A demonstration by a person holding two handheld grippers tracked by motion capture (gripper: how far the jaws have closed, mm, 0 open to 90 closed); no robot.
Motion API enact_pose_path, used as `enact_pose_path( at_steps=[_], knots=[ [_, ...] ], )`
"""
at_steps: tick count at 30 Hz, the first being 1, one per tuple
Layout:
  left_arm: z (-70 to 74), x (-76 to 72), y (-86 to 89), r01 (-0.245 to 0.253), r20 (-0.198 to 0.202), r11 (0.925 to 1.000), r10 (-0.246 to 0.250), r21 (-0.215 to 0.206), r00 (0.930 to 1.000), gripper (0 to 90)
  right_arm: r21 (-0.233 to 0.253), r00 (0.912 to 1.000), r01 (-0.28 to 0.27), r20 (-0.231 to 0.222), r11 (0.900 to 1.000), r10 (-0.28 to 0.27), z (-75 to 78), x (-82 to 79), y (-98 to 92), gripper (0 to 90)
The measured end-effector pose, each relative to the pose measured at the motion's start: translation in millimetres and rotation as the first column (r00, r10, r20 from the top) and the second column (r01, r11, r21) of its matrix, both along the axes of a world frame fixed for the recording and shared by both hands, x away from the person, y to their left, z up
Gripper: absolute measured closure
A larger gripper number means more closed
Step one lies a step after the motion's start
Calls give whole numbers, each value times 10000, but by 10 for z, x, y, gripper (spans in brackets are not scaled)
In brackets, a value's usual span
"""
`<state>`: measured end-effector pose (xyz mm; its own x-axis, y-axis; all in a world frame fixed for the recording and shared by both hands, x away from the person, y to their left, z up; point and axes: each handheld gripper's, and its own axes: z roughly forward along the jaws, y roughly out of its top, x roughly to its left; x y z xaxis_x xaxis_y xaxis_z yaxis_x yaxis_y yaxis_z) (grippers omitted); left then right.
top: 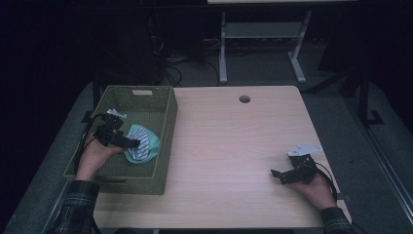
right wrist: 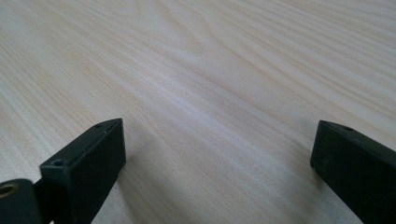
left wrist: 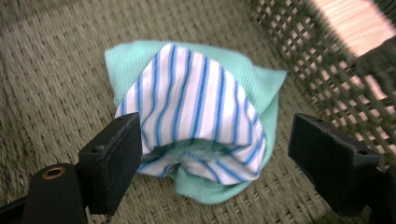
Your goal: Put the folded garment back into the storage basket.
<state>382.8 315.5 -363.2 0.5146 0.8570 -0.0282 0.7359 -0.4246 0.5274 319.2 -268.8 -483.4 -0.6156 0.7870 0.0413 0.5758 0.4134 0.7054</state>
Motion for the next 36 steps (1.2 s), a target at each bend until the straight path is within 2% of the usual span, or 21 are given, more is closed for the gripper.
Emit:
enact_pose_path(
  at_steps=[3, 8, 17, 18, 22, 27, 31, 33, 36],
  knots=[
    [77, -25, -41, 106, 263, 9993, -97, -361, 9996, 171, -1, 10000, 14, 4, 10000, -14, 0, -1, 0, 29],
    [172, -55, -149, 372, 595, 9972, -333, -654, 9977, 171, 5, 10000, 26, 0, 10000, -26, 0, -2, 1, 29],
    [314, -107, -409, 907, 1250, 9901, -771, -1073, 9892, 173, -6, 10000, 14, 20, 10000, -14, -1, -1, 0, 29],
    [325, -109, -448, 937, 1356, 9880, -768, -1231, 9878, 173, -1, 10000, 26, 13, 10000, -26, -1, -2, 0, 29],
    [352, -117, -557, 1247, 1540, 9819, -1024, -1428, 9828, 173, -10, 10000, 18, 22, 10000, -18, -1, -1, -1, 29],
    [369, -169, -750, 1674, 1915, 9708, -1338, -1719, 9723, 173, 2, 10000, 28, 12, 10000, -28, -1, -2, 0, 29],
    [359, -188, -912, 2155, 2009, 9602, -1790, -1776, 9631, 173, 7, 10000, 34, 8, 10000, -34, 0, -2, 0, 29],
    [350, -186, -984, 2340, 1910, 9573, -2009, -1699, 9608, 173, -7, 10000, 35, 28, 10000, -35, 0, -1, -1, 29],
    [352, -198, -1068, 2493, 2029, 9526, -2130, -1743, 9557, 173, -6, 10000, 4, 49, 10000, -4, -1, 1, -2, 29]
  ],
)
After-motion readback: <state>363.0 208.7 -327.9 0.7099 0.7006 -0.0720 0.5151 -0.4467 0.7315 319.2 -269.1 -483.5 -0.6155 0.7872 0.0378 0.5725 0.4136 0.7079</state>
